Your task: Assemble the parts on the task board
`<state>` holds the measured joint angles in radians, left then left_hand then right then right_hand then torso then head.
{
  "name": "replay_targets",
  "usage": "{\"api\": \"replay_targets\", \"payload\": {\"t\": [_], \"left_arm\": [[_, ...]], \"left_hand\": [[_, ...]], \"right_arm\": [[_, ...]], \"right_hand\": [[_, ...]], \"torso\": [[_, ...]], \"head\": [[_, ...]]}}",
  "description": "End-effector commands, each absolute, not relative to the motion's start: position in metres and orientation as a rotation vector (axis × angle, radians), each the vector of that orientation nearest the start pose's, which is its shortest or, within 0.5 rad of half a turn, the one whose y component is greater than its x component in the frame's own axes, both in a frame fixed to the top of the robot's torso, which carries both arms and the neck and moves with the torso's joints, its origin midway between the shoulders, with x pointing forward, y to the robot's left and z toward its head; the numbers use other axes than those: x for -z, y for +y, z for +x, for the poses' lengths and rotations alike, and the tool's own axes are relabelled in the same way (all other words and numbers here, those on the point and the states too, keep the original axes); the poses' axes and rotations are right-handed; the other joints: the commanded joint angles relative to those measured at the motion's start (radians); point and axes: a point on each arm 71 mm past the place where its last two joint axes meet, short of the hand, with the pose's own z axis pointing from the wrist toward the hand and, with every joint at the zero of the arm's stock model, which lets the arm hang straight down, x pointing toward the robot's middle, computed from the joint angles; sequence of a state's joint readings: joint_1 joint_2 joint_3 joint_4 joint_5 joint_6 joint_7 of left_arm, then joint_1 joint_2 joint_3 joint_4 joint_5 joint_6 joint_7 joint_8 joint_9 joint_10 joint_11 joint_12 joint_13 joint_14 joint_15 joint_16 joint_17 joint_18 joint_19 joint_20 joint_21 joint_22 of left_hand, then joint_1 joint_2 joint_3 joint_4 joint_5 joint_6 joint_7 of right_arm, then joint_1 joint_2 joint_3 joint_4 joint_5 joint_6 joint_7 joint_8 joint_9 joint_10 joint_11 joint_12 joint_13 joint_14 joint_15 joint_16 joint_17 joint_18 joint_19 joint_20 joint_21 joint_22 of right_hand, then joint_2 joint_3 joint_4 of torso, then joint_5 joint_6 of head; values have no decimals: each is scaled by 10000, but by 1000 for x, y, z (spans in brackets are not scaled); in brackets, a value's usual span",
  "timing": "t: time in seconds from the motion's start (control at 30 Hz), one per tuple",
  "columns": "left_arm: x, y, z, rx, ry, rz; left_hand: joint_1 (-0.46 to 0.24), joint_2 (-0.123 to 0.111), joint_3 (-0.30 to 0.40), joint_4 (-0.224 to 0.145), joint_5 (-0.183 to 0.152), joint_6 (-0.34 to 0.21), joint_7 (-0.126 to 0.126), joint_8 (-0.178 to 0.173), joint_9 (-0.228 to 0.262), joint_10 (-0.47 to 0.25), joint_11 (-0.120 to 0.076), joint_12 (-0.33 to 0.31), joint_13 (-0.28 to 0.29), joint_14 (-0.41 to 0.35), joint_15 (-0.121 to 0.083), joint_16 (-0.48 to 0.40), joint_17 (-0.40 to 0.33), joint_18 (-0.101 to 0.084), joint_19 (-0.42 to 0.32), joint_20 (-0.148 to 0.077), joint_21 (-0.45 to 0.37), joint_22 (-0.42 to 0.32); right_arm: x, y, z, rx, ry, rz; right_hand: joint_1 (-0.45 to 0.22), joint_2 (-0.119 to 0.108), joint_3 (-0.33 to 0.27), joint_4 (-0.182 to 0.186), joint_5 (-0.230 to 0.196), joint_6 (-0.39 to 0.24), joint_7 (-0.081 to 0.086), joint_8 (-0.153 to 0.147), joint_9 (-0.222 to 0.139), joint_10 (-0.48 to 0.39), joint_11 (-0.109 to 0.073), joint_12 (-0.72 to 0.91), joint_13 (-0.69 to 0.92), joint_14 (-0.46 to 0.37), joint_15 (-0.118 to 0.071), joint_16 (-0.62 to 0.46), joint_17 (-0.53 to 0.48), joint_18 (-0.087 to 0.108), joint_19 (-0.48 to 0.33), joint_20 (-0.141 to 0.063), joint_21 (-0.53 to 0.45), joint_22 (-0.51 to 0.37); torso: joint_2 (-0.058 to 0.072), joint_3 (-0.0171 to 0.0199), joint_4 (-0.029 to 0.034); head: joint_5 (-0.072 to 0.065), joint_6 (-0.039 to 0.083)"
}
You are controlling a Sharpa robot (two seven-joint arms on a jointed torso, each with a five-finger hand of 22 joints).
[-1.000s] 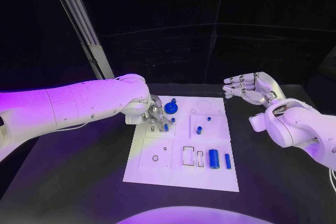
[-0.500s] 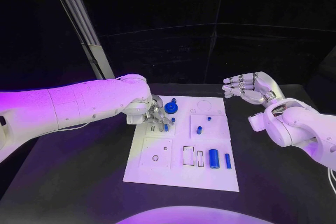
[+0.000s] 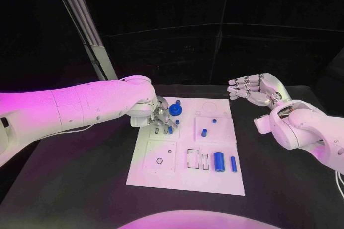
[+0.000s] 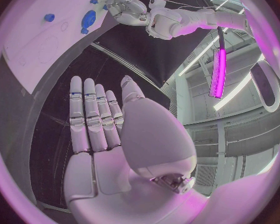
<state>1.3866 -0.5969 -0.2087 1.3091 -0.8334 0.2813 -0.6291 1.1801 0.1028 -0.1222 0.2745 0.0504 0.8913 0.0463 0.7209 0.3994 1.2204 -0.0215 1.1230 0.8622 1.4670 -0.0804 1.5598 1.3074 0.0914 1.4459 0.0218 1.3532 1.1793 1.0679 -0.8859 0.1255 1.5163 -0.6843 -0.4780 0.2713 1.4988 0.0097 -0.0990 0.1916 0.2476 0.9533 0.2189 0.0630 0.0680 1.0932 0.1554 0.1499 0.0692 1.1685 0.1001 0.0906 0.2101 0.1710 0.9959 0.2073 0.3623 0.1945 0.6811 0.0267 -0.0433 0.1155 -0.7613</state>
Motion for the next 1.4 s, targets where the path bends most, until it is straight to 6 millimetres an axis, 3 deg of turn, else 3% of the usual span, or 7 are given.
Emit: {"api": "replay_targets", "payload": {"t": [0.03,0.43,0.7,0.9,1.0,1.2,1.4], "left_arm": [[212,161,512,3200,25384,-1473],[212,159,512,3250,25370,-1460],[212,159,513,3382,25282,-1497],[212,158,513,3677,25197,-1606],[211,159,512,3931,25102,-1763],[209,163,511,4294,24796,-2065],[208,168,508,4441,24560,-2311]], "left_hand": [[134,-9,76,-12,31,-69,9,77,20,22,-24,55,13,1013,-68,45,2529,-189,71,-5,25,-1],[364,-76,266,-114,33,-117,7,141,53,11,-28,64,9,1014,-70,47,2532,-189,72,-9,20,4],[1365,-94,1161,-725,87,-264,-66,152,49,-63,-97,-1,-52,1016,-127,54,2543,-182,68,-54,-6,-5],[2445,-160,2489,-1444,967,-465,-104,13,-38,-221,-152,-232,-222,1014,-193,51,2538,-169,54,-124,-51,-50],[2276,-654,4057,-1573,1088,-492,53,74,-16,-153,39,-390,-359,1014,-95,51,2538,-171,50,-73,-84,-71],[1327,-1774,6638,-1935,1028,-550,75,365,147,15,-76,-370,-400,1017,-76,57,2547,-170,62,-18,-109,-49],[874,-1970,7457,-2157,1004,-569,44,536,247,90,-44,-329,-386,1018,-82,60,2551,-170,78,-26,-104,-10]], "right_arm": [[172,-233,487,-11868,14087,5713],[172,-232,488,-11867,14117,5722],[173,-232,488,-11868,14161,5736],[173,-232,488,-11874,14192,5741],[173,-231,488,-11887,14211,5739],[173,-232,489,-11881,14227,5740],[174,-233,489,-11858,14227,5745]], "right_hand": [[37,87,6,-55,68,-18,27,-9,-14,-78,12,-3,-11,-14,63,-73,-16,91,54,5,-66,-16],[31,94,-5,-67,68,-28,33,-8,-13,-101,21,0,-27,-35,74,-92,-34,89,45,14,-99,-35],[-20,120,-30,-56,68,-45,48,-7,-12,-126,36,12,-42,-54,88,-112,-59,87,42,27,-146,-63],[-47,130,-46,-52,77,-61,57,-10,-13,-143,44,19,-48,-66,96,-124,-74,87,41,34,-171,-77],[-139,172,-87,-21,103,-94,73,-9,-13,-180,62,41,-53,-86,114,-144,-105,87,47,53,-229,-112],[-176,188,-109,-14,116,-126,85,-15,-15,-217,74,49,-57,-109,126,-160,-126,86,46,64,-267,-135],[-190,193,-122,-17,119,-148,92,-17,-17,-239,81,54,-59,-124,133,-169,-138,85,43,70,-290,-148]], "torso": [[3,-6,-10],[-4,-9,14],[-3,-8,2],[-6,-7,5],[-3,-1,4],[-16,-7,28],[-16,-7,34]], "head": [[-16,-1],[-43,-18],[-18,-31],[-17,-40],[-21,-26],[-23,-40],[7,-38]]}}
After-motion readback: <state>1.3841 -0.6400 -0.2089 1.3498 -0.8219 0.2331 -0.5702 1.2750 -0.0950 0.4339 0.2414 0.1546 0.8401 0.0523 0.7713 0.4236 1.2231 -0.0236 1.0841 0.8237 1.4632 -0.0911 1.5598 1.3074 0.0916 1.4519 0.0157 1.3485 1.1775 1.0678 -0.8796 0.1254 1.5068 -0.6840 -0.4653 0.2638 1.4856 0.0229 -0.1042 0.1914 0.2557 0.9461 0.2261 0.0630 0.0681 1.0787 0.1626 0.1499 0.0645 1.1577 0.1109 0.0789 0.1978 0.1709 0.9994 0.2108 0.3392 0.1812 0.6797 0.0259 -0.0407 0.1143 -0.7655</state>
